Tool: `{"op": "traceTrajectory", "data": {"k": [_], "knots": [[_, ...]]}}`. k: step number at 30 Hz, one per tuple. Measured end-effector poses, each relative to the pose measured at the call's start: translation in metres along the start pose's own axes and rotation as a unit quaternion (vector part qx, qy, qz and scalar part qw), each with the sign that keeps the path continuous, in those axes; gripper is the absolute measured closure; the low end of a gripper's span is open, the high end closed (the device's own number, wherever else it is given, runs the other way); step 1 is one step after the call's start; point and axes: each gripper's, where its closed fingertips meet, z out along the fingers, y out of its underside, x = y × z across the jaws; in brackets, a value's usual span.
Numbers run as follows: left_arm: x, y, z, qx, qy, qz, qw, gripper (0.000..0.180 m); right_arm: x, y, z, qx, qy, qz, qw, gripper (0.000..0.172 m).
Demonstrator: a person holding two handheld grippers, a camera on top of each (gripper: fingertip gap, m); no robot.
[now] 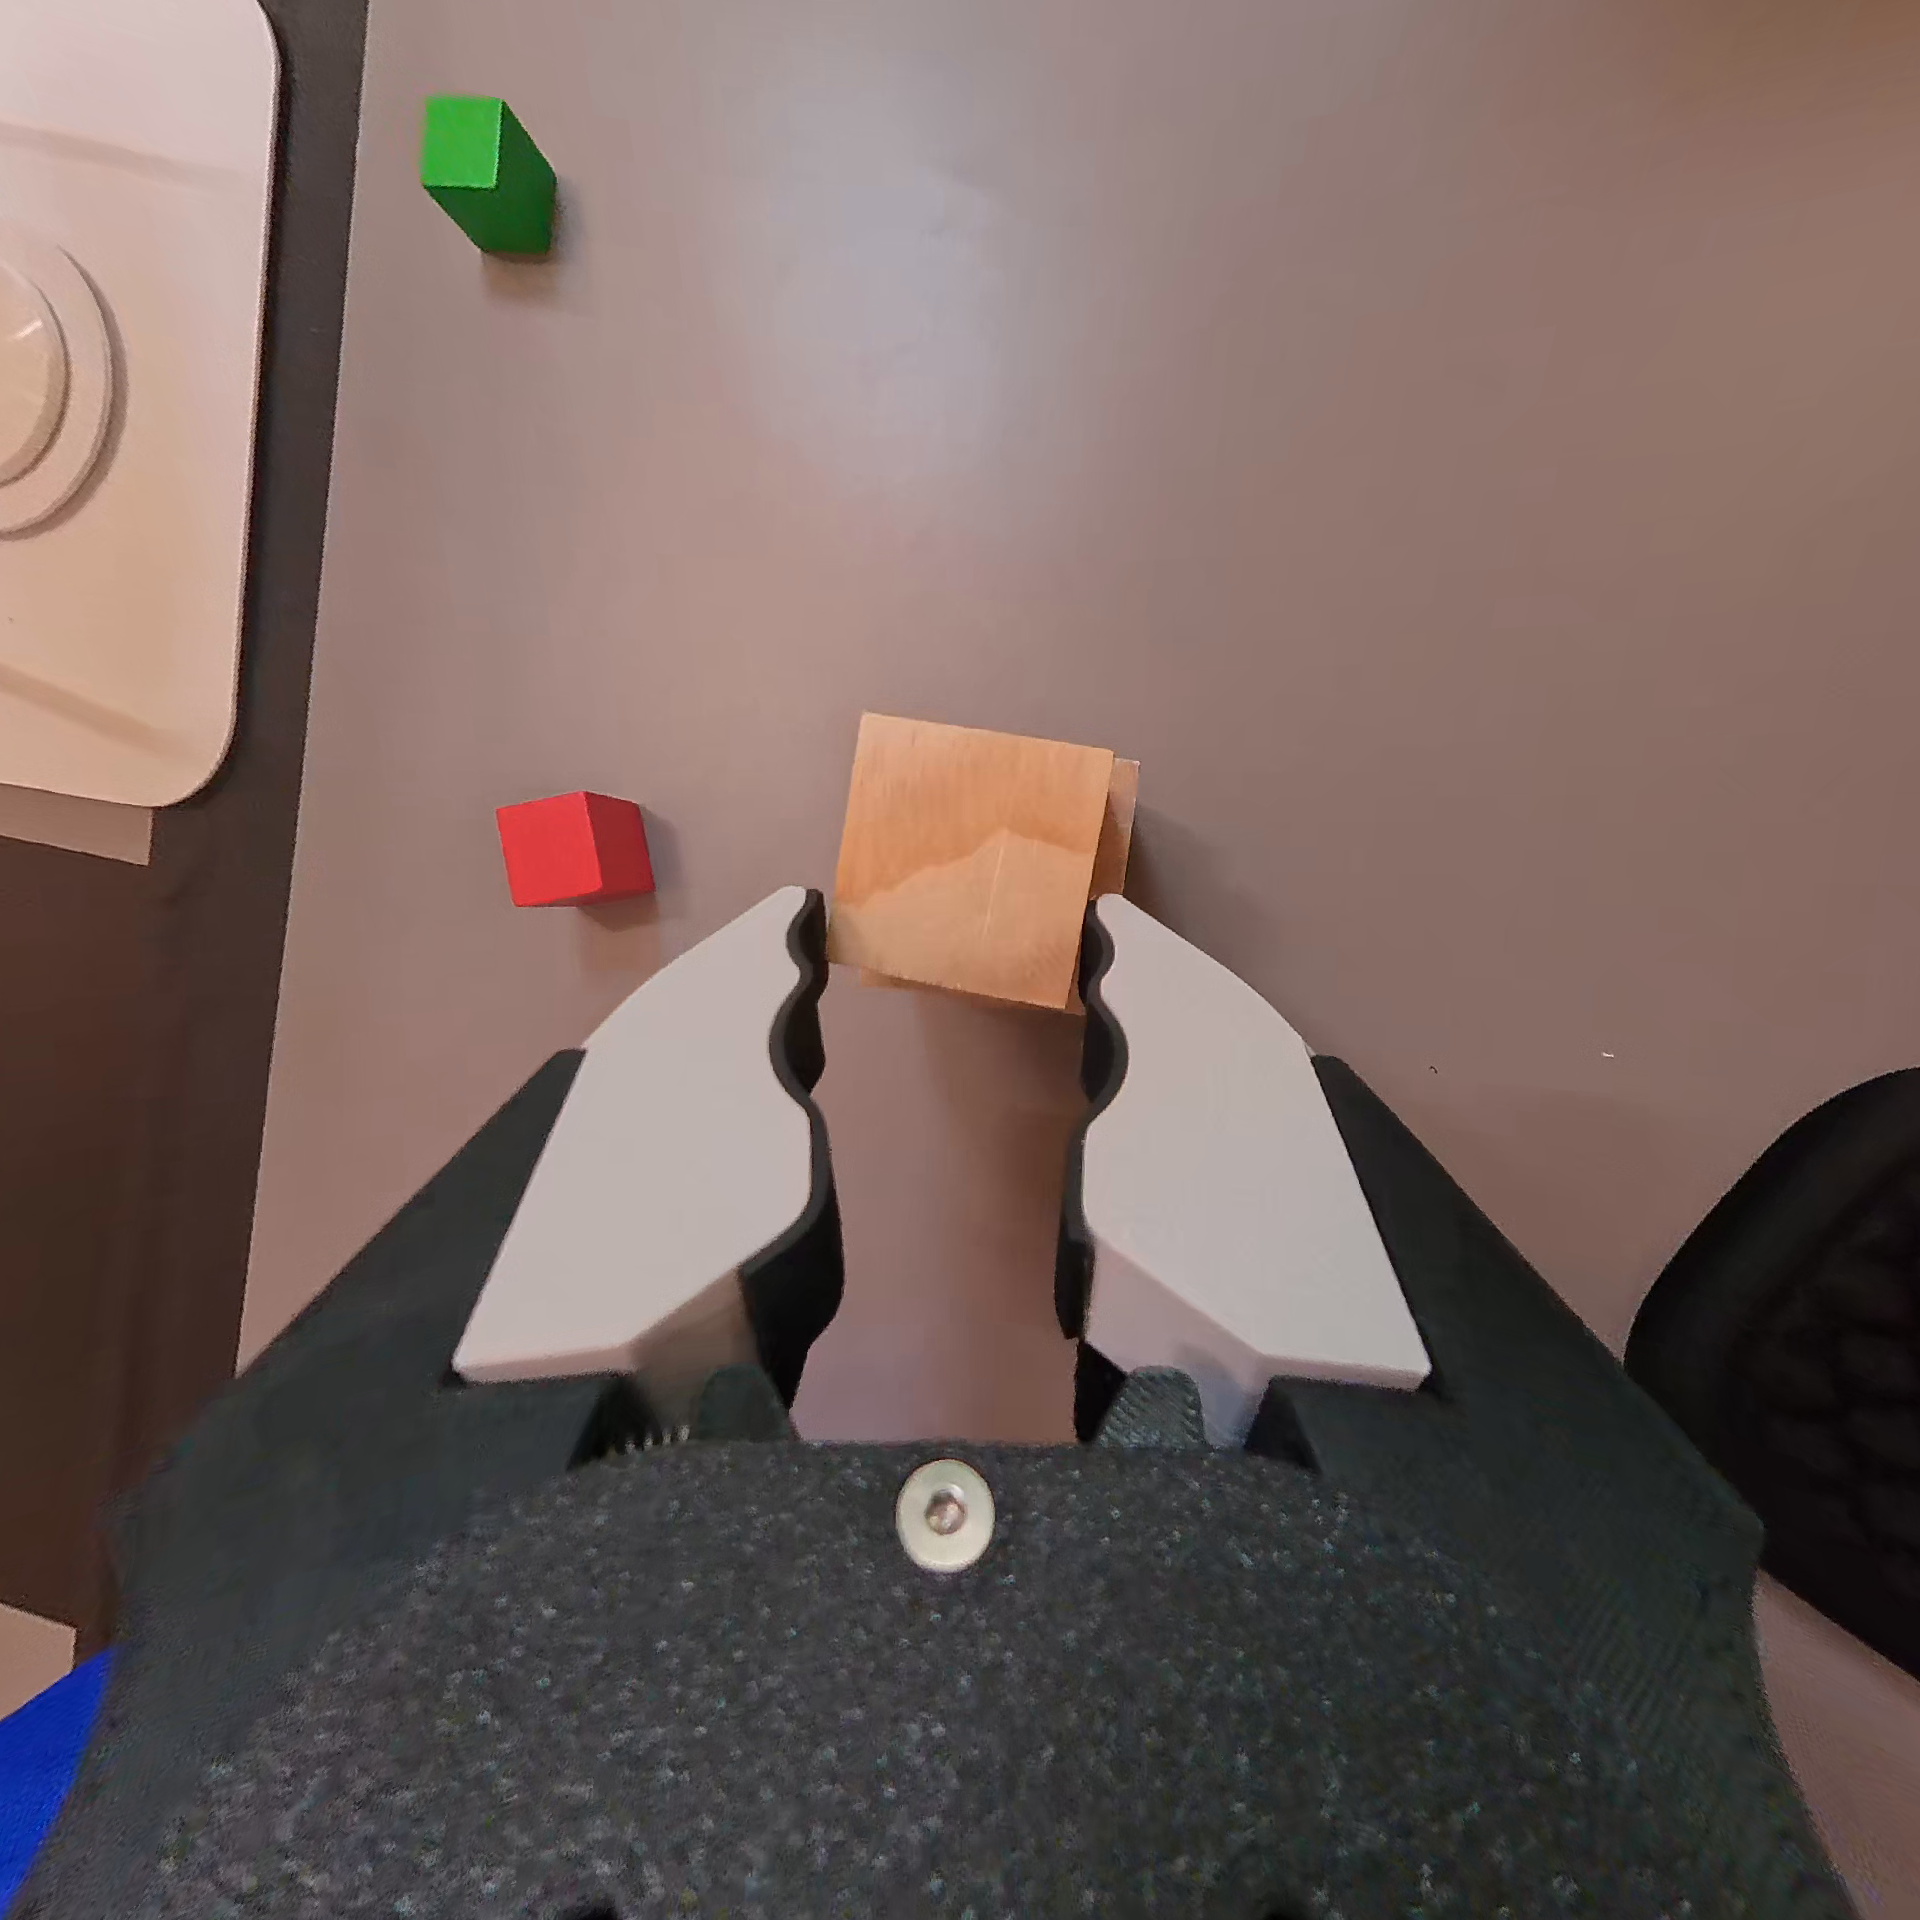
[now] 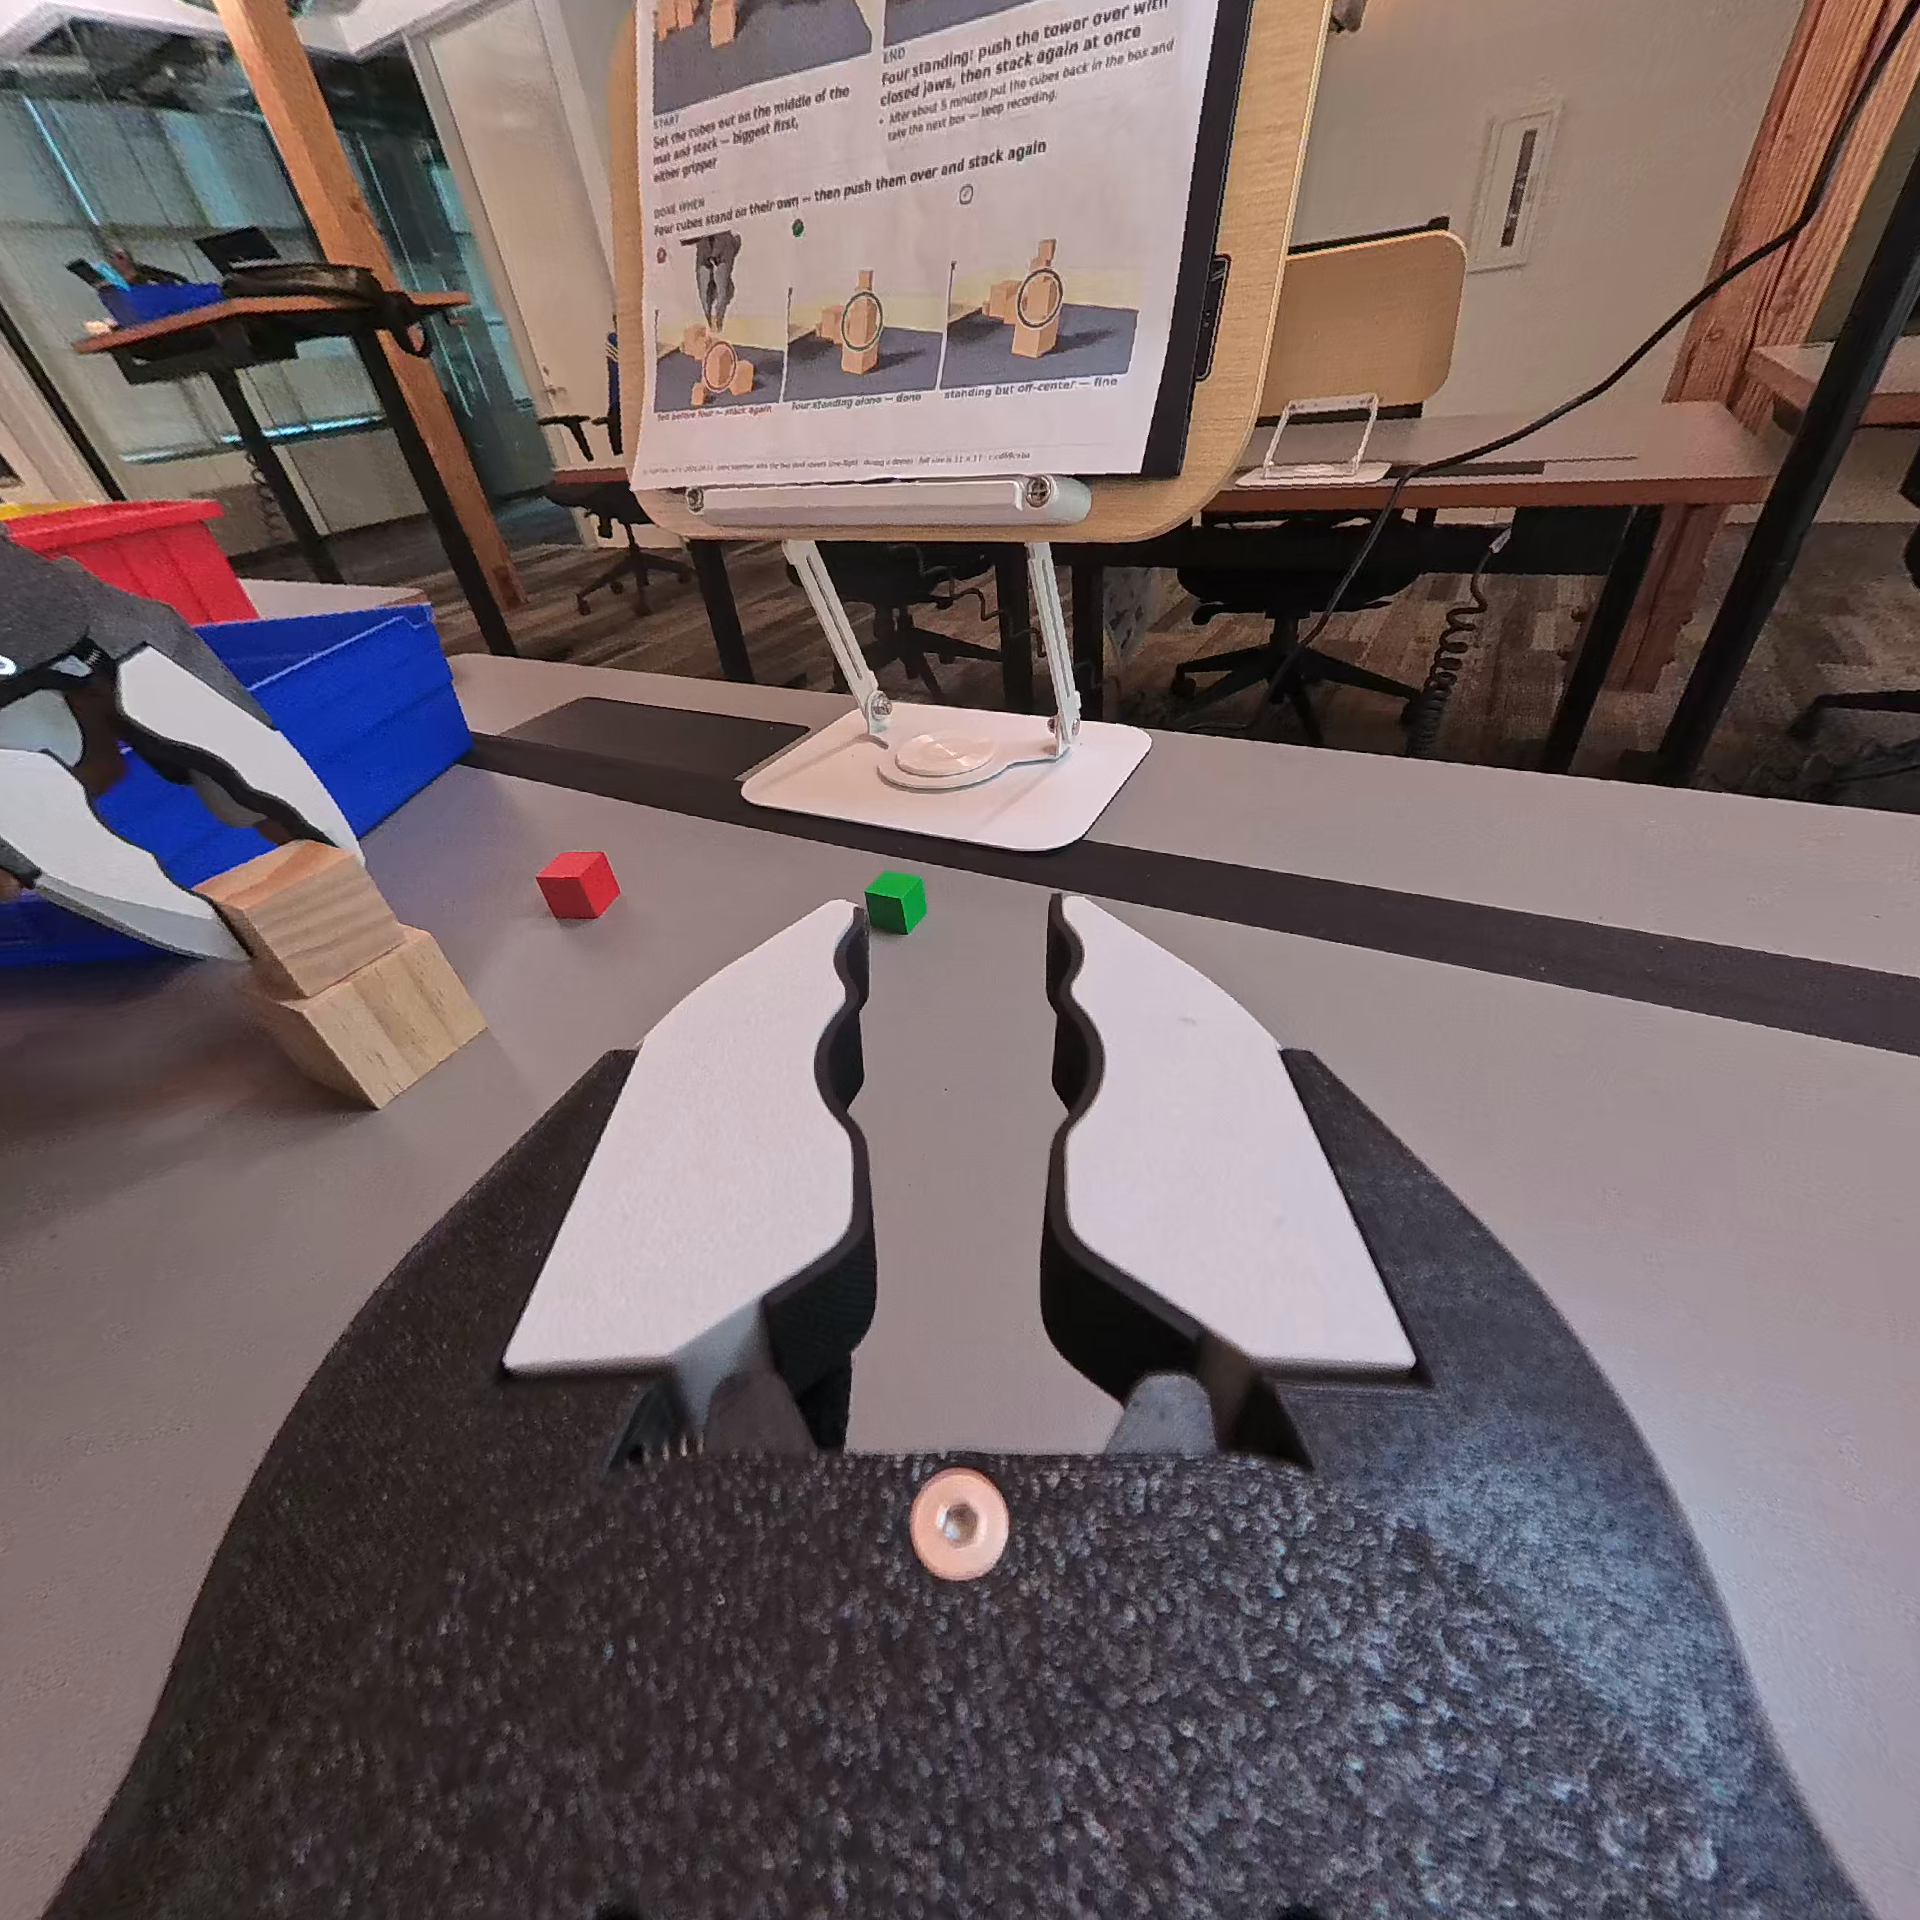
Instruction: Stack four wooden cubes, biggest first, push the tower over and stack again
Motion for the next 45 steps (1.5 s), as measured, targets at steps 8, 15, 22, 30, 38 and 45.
{"op": "traceTrajectory", "data": {"k": [8,15,22,30,38,45], "knots": [[0.0,0.001,-0.001,-0.009,-0.006,-0.012,1.0,0.134,0.0,0.0,0.0,-0.001,0.0,0.001,1.0,0.139],[0.001,0.001,-0.001,-0.008,-0.007,-0.026,1.0,0.134,0.0,0.0,0.0,0.001,0.0,0.001,1.0,0.139],[0.002,0.001,-0.001,-0.014,-0.012,-0.035,0.999,0.134,0.0,0.0,0.0,0.001,0.0,0.002,1.0,0.139],[-0.012,-0.026,-0.037,0.062,-0.004,-0.036,0.997,0.121,-0.001,0.001,0.001,-0.001,-0.003,0.009,1.0,0.139],[-0.088,-0.013,0.003,-0.037,-0.016,-0.129,0.991,0.129,0.001,0.0,0.0,-0.001,-0.001,0.008,1.0,0.139],[-0.097,0.014,0.056,-0.144,-0.001,-0.125,0.982,0.131,0.003,-0.004,-0.002,0.007,-0.002,0.012,1.0,0.139]]}}
